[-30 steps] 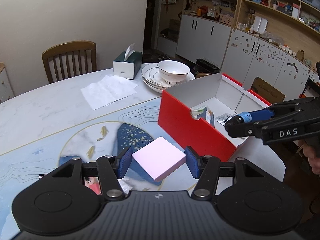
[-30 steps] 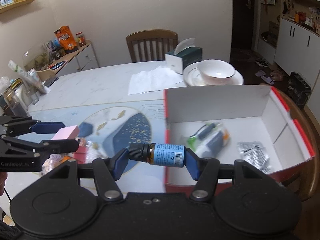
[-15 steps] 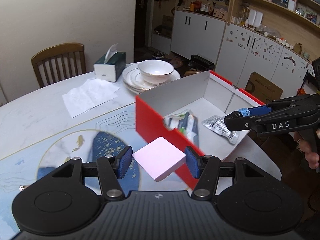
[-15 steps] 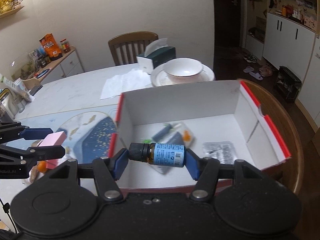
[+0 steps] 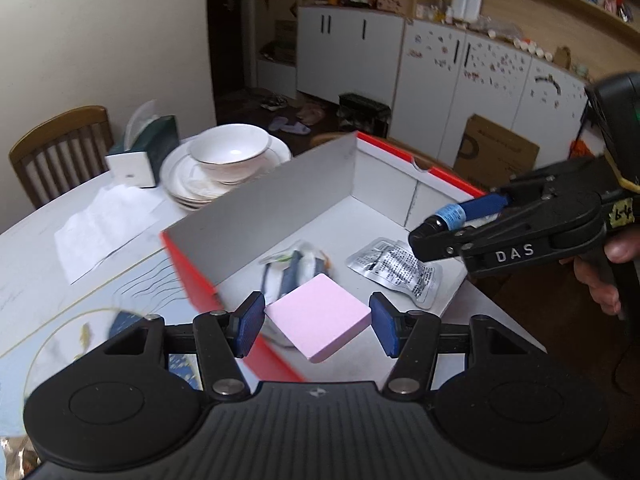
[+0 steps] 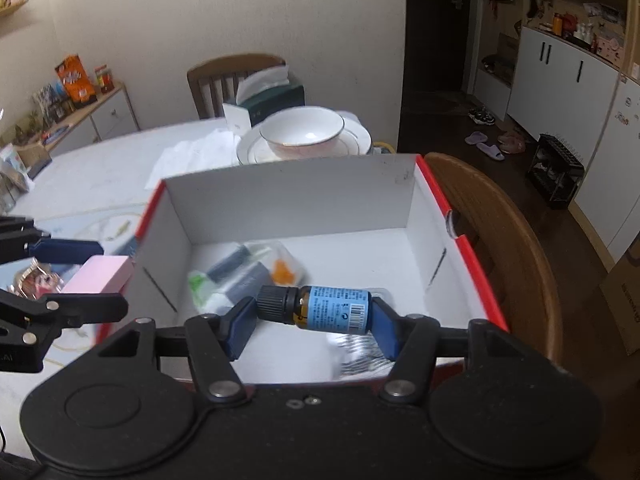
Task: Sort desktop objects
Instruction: 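Carry the pink pad and the bottle over the shoebox and lower them, then open both tools to drop the pad and bottle into the box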
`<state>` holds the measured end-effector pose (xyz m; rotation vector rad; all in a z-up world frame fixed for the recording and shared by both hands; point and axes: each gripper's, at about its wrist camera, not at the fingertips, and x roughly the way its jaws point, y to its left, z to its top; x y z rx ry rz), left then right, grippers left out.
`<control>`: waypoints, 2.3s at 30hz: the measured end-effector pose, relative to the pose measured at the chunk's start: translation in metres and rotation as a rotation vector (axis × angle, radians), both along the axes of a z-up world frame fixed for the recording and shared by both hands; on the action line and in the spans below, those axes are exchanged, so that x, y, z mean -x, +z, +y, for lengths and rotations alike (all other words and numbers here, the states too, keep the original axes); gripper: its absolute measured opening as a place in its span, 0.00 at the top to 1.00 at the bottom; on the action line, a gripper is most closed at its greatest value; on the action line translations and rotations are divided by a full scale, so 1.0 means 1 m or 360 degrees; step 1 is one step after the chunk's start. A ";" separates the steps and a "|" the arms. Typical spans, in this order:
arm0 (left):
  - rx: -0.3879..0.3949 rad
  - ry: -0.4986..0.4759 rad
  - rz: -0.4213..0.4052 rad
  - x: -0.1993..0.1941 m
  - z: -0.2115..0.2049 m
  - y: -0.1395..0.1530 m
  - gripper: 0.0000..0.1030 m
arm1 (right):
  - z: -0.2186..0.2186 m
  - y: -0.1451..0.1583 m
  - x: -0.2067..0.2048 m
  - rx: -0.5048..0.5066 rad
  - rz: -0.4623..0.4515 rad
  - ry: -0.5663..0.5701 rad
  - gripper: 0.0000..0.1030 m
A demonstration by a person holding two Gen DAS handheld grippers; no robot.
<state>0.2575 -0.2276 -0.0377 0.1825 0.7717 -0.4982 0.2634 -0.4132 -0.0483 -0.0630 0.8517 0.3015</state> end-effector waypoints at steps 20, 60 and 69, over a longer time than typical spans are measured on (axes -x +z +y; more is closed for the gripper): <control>-0.0224 -0.0174 0.0179 -0.072 -0.073 -0.046 0.45 | -0.004 -0.032 -0.083 0.0199 0.0146 0.0165 0.42; -0.0221 -0.0182 0.0430 -0.079 -0.067 -0.063 0.41 | 0.017 -0.057 -0.113 0.0373 0.0344 0.0242 0.39; -0.0057 -0.0156 0.0333 -0.059 -0.050 -0.040 0.32 | 0.003 -0.029 -0.090 0.0211 0.0276 0.0244 0.36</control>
